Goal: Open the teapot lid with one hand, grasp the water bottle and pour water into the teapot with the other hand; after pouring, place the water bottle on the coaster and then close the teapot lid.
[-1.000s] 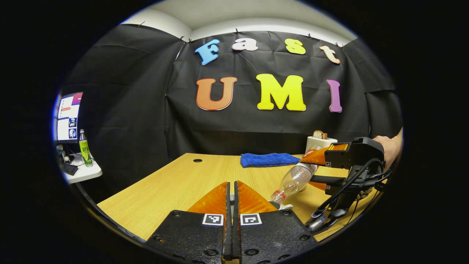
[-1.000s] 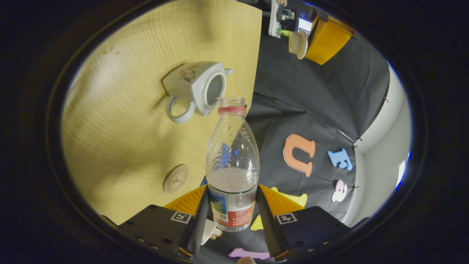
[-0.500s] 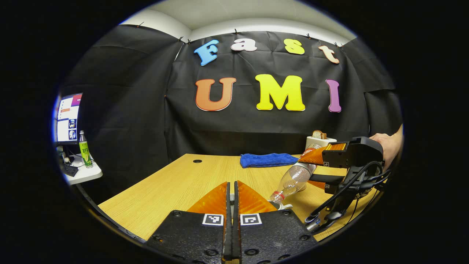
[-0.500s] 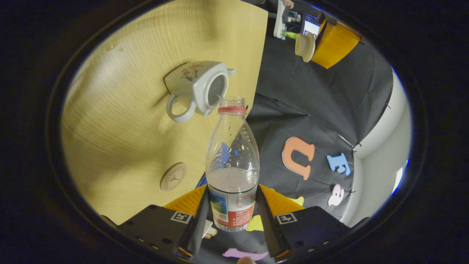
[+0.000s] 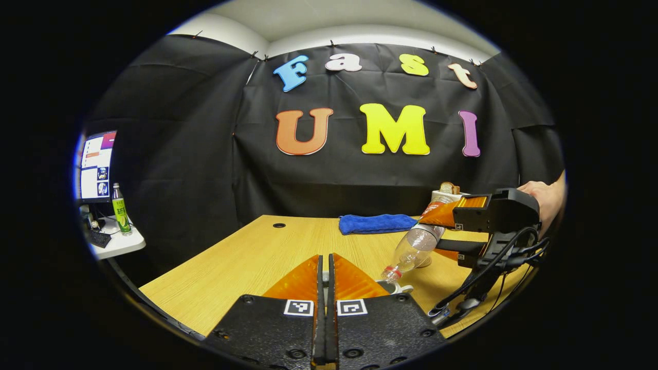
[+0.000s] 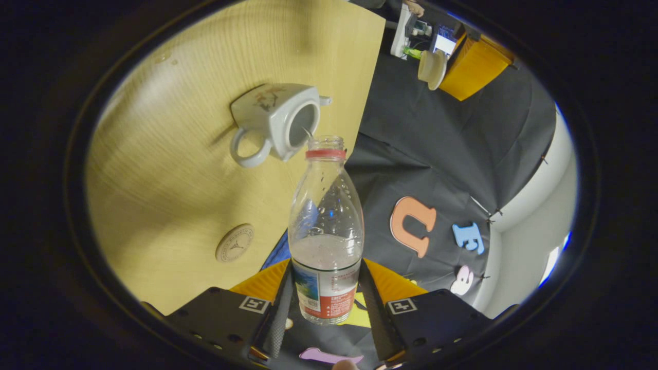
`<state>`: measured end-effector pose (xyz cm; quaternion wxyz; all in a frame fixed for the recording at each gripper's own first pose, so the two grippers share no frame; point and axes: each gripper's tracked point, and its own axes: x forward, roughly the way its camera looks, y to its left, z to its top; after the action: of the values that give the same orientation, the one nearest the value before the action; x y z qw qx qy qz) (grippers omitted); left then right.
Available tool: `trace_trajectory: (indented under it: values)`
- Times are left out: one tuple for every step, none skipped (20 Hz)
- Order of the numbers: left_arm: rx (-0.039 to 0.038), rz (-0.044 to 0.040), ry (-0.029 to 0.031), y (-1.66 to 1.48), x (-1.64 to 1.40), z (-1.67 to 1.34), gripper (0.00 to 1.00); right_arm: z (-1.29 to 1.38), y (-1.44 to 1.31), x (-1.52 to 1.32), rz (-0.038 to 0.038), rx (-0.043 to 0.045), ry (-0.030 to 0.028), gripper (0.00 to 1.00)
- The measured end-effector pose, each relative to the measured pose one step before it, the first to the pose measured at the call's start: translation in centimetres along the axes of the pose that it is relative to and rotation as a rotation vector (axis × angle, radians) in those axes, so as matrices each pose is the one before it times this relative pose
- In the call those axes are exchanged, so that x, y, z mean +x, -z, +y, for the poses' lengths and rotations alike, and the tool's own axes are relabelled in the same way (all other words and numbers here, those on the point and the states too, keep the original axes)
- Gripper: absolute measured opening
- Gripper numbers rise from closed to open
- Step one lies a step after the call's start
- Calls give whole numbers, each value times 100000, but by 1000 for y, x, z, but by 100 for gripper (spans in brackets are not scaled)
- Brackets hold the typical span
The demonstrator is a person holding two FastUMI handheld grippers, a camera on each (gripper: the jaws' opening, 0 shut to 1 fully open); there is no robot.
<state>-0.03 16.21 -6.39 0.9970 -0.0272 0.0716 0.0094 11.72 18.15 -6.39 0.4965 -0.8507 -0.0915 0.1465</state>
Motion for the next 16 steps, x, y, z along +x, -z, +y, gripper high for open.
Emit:
trace_trajectory:
  values:
    - [-71, -186, 71, -54, 23, -21, 3, 2, 2, 31, -96, -583, 143, 69]
    - [182, 65, 2, 92, -69, -67, 3, -109, 145, 14, 370, -481, 141, 68]
    - [210, 90, -121, -20, 30, 63, 3, -128, 67, 19, 32, -504, 75, 70]
    - [128, 257, 78, 66, 41, -26, 3, -102, 75, -18, 128, -677, 313, 68]
    - [-11, 39, 60, 27, 24, -2, 3, -86, 12, -62, -93, -1189, 85, 70]
    - [-23, 48, 119, 8, 36, -27, 3, -137, -8, -55, -153, -1178, 269, 70]
    - [90, -46, 84, -36, 53, -62, 3, -41, -50, -28, -223, -986, 303, 70]
    - [32, -43, 99, 4, -74, -24, 3, -208, -50, -36, -19, -745, 308, 70]
    - [12, 40, 167, -25, -8, -42, 3, -196, 10, -79, -219, -574, 302, 68]
    - [103, -123, 22, -20, -89, -82, 3, -236, -64, 13, -256, -546, 416, 68]
    - [66, -76, 78, -50, 9, 64, 3, -132, -109, 62, -228, -633, 239, 70]
    - [-3, -122, 126, -50, -57, -5, 3, -107, -64, -12, -76, -669, 198, 69]
    - [-31, -143, -21, -34, 41, -14, 3, -32, -108, -53, -111, -992, 79, 69]
    - [-27, -2, 46, -38, 7, -43, 3, -184, -99, 11, -272, -1241, 259, 68]
    - [11, -139, 173, -10, -42, -39, 3, -61, -26, -119, -459, -1190, 502, 68]
    - [25, -37, 21, 33, -17, -53, 3, -159, -89, 55, -417, -1036, 215, 68]
